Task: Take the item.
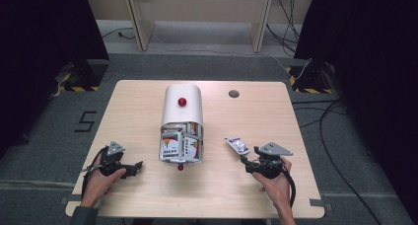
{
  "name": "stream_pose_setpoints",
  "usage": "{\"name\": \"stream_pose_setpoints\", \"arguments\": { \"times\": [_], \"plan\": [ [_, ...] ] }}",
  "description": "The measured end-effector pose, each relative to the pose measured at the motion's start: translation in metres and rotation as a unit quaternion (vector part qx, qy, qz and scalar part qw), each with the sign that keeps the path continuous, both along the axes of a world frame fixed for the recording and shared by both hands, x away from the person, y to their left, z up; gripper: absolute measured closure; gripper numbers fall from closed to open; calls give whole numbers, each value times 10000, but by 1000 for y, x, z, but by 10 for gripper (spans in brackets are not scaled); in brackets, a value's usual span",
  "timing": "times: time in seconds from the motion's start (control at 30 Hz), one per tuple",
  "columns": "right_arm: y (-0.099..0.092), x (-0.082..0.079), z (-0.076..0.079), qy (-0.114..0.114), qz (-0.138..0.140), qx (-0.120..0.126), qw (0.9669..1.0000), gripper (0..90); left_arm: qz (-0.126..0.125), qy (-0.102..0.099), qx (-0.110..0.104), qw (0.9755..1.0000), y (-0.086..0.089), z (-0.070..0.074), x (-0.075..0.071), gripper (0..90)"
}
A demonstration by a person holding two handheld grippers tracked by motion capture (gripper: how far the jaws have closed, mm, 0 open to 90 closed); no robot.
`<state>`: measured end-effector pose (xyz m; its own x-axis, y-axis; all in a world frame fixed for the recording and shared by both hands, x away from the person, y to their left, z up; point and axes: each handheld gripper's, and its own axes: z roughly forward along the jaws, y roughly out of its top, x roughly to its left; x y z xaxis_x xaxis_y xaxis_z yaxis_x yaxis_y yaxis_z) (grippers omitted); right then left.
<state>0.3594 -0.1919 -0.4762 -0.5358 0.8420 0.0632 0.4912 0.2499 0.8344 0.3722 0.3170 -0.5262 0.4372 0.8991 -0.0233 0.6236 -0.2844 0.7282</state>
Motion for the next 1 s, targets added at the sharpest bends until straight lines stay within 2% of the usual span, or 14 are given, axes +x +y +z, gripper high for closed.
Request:
{"name": "stream_pose_setpoints", "arguments": {
  "times": [0.47, 1.0],
  "plan": [
    [-4, -11, -6, 66, -130, -24, 9999, 225, 0, 1, 3, 10000, 0, 0, 0, 0],
    [-13, -27, -19, 173, -122, -108, 9997, 201, -1, 0, 3, 10000, 0, 0, 0, 0]
  ]
}}
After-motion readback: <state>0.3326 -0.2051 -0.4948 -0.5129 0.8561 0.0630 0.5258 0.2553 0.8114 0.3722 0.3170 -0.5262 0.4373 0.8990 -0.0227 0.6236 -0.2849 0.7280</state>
